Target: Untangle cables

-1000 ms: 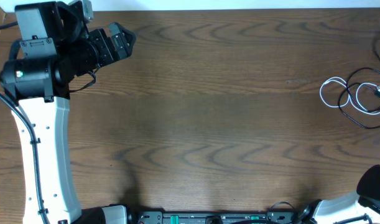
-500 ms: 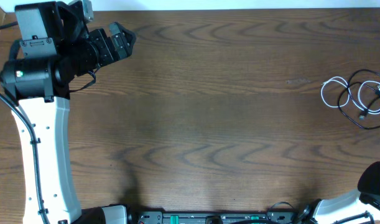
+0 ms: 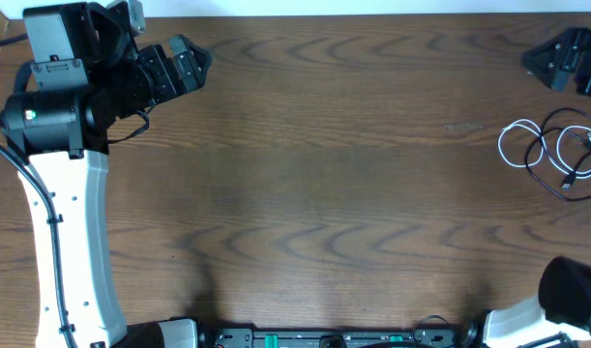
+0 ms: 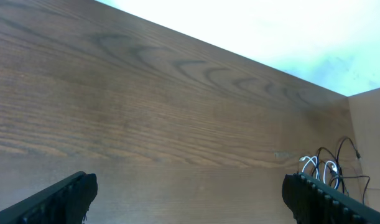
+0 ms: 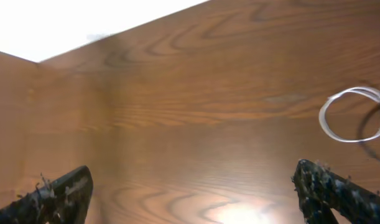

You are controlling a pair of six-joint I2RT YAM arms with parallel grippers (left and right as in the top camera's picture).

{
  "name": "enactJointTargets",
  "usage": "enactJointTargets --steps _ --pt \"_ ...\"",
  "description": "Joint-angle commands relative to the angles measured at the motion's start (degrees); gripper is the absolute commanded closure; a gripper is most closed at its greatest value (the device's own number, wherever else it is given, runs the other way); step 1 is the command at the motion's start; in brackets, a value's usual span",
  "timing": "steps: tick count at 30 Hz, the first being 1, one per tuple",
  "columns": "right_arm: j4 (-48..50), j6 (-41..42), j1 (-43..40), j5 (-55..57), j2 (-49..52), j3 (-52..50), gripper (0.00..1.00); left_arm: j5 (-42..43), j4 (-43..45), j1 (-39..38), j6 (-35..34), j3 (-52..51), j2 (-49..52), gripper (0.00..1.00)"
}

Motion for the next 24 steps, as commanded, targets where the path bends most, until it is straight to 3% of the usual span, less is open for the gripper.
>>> enactJointTargets --steps 1,8,19,24 --pt "-0.2 9.6 2.1 -1.4 -3.9 0.7 0.01 -0.3 -0.2 0.2 0.5 0.3 0.2 0.0" --pt "-0.2 9.1 1.9 5.9 -6.5 0.7 0.01 -0.3 -0.2 0.2 0.5 0.3 0.2 0.0" --pt "-0.2 -1.2 6.4 16.6 -18.3 0.2 0.01 -0.3 -0.2 0.2 0.5 0.3 0.2 0.0" --pt "0.3 -2.4 6.4 19.8 -24.9 -5.5 0.01 -0.3 -0.2 0.2 0.5 0.3 0.2 0.0"
